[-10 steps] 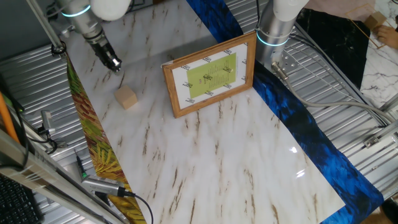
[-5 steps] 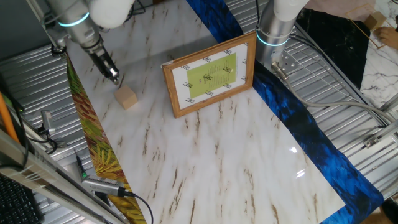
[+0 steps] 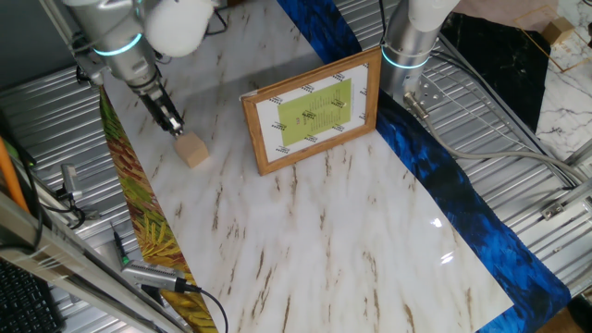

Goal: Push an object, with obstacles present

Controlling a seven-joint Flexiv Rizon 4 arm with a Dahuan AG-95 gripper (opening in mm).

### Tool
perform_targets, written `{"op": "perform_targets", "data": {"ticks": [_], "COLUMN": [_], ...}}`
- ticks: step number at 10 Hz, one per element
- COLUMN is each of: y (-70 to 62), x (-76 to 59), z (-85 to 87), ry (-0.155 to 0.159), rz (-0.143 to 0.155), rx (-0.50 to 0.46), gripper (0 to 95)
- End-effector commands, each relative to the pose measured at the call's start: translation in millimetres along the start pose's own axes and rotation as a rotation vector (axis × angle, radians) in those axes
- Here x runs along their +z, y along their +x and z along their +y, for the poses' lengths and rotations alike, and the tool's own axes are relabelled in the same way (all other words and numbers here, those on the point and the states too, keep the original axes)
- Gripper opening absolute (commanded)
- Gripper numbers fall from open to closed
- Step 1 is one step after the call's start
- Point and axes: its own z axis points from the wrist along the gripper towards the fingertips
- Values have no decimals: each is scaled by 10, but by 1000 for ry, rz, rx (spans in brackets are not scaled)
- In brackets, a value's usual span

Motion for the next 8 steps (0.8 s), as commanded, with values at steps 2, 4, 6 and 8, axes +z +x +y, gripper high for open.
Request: {"op": "perform_targets", "data": {"ticks": [2, 4, 6, 8], "y": [0, -21, -49, -66], "x": [37, 42, 52, 60], "z": [183, 259, 335, 364], "ry": [-6, -10, -14, -14], "rz": [-8, -9, -13, -10], "rx": [29, 45, 58, 59], "gripper": [0, 0, 0, 0]}}
